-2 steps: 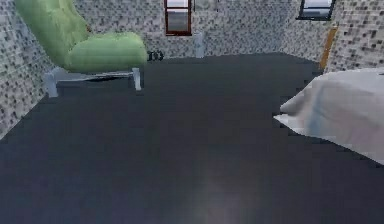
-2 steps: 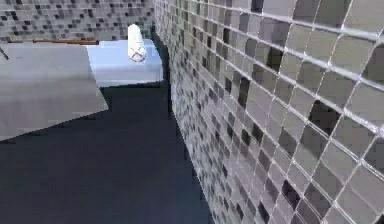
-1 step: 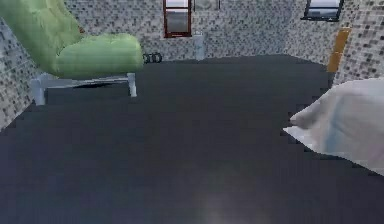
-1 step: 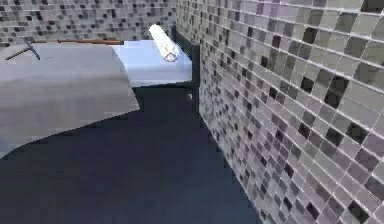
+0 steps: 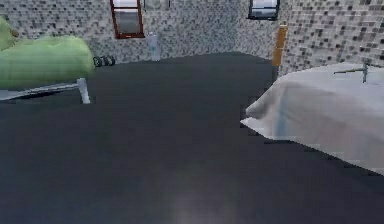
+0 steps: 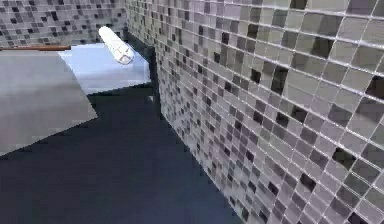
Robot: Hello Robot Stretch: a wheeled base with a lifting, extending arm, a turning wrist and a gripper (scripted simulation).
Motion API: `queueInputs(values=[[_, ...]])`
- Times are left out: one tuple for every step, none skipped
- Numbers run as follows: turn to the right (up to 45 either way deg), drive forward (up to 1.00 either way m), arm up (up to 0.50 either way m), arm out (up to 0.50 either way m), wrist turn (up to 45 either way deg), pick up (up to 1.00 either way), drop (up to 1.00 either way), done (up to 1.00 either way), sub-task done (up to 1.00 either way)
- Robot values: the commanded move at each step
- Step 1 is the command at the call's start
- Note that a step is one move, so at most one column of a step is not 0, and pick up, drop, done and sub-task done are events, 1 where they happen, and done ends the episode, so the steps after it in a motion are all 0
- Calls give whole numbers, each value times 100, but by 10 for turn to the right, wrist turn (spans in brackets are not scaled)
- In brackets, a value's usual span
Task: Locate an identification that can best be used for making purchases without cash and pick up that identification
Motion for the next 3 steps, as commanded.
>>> queueInputs(values=[[0,100,0,0,0,0,0,0,0],[0,100,0,0,0,0,0,0,0],[0,40,0,0,0,0,0,0,0]])
